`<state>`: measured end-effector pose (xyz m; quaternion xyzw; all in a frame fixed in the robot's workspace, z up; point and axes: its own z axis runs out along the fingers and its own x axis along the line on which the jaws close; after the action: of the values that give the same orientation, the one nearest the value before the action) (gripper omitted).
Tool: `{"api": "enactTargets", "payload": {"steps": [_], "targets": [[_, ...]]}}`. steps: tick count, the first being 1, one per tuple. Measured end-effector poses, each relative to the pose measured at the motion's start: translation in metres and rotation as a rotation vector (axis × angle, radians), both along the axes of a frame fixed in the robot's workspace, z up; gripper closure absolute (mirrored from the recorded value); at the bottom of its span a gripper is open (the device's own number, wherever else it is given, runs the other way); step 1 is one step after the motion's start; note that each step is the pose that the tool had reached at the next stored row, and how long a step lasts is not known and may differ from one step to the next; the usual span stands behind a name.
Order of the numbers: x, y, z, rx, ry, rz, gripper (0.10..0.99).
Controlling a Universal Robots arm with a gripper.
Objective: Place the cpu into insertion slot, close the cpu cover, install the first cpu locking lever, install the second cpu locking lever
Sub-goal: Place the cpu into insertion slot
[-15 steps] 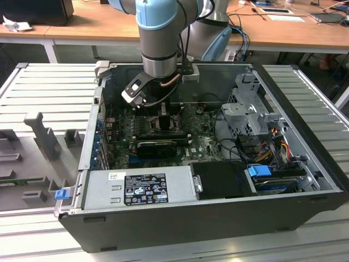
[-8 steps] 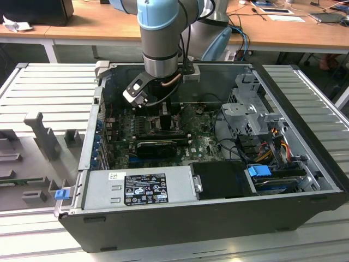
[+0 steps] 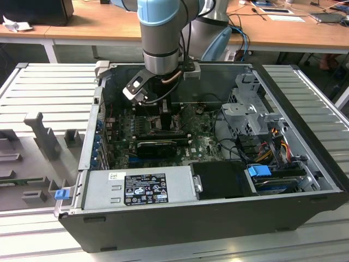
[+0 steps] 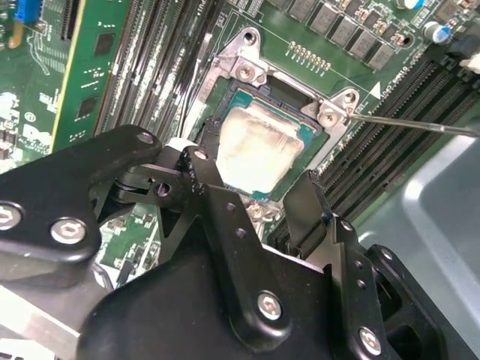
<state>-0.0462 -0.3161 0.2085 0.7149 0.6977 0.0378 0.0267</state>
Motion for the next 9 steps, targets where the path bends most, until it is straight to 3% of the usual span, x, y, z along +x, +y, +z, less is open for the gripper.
{"api": "enactTargets", "payload": {"steps": [4,9], "targets": [[0.0001,-0.0001,0.0067,0.000,0.0003,0.000,0.490],[0.0006,-0.0012,0.0076,-0.003,0.0017,0.000,0.804]]}}
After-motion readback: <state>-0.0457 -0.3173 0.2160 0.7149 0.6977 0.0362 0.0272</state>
